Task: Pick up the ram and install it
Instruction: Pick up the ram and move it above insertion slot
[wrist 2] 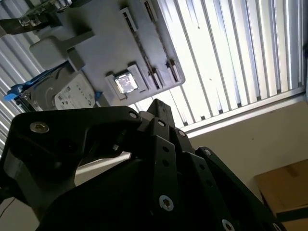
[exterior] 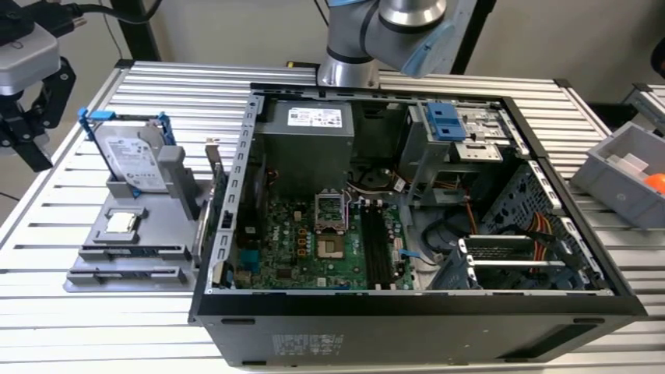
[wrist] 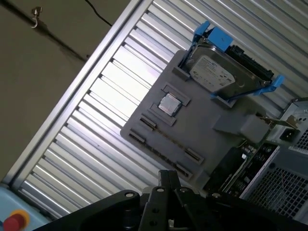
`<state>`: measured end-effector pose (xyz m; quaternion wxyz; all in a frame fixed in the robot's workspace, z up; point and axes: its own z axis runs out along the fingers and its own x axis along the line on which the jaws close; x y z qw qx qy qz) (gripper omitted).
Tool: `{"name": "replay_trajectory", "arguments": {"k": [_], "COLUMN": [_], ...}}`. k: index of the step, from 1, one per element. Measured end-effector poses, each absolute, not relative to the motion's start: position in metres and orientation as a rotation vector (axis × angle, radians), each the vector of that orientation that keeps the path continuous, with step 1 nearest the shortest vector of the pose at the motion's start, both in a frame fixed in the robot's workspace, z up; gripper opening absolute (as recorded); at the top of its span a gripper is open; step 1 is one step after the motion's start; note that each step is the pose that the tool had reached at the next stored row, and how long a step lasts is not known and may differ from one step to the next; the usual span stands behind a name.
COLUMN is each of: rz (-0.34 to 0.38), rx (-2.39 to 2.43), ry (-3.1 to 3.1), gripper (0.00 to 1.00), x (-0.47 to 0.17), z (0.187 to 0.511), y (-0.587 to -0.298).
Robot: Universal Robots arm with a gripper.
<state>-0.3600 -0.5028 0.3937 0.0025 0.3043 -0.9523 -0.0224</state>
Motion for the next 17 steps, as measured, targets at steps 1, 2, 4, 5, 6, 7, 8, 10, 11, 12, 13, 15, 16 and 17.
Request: {"name": "replay_trajectory", "arguments": {"k": [1, 2, 4, 5, 6, 7, 8, 10, 11, 12, 13, 15, 16, 17], "rz": [-0.07, -0.07, -0.07, -0.07, -0.07, -0.07, -0.07, -0.07, -0.07, -0.07, -0.07, -0.07, -0.07, -0.069], "rx": [0.962, 0.969, 0.982, 0.989, 0.997, 1.008, 1.023, 1.055, 1.071, 1.086, 1.102, 1.139, 1.157, 1.174], "ry": [-2.985, -2.982, -2.978, -2.975, -2.972, -2.969, -2.963, -2.951, -2.945, -2.94, -2.933, -2.919, -2.912, -2.904], "gripper": [0.0, 0.0, 0.0, 0.0, 0.0, 0.0, 0.0, 0.0, 0.0, 0.0, 0.0, 0.0, 0.0, 0.0], "x": [-0.36, -0.36, -0.3599, -0.3599, -0.3599, -0.3599, -0.3599, -0.3599, -0.3599, -0.3599, -0.3599, -0.3599, -0.3599, -0.3596], "z": [0.3936, 0.3936, 0.3936, 0.3936, 0.3937, 0.3936, 0.3936, 0.3936, 0.3937, 0.3936, 0.3936, 0.3936, 0.3936, 0.3938], "y": [-0.5028, -0.5028, -0.5028, -0.5028, -0.5028, -0.5028, -0.5027, -0.5027, -0.5027, -0.5027, -0.5026, -0.5026, -0.5026, -0.5025]}}
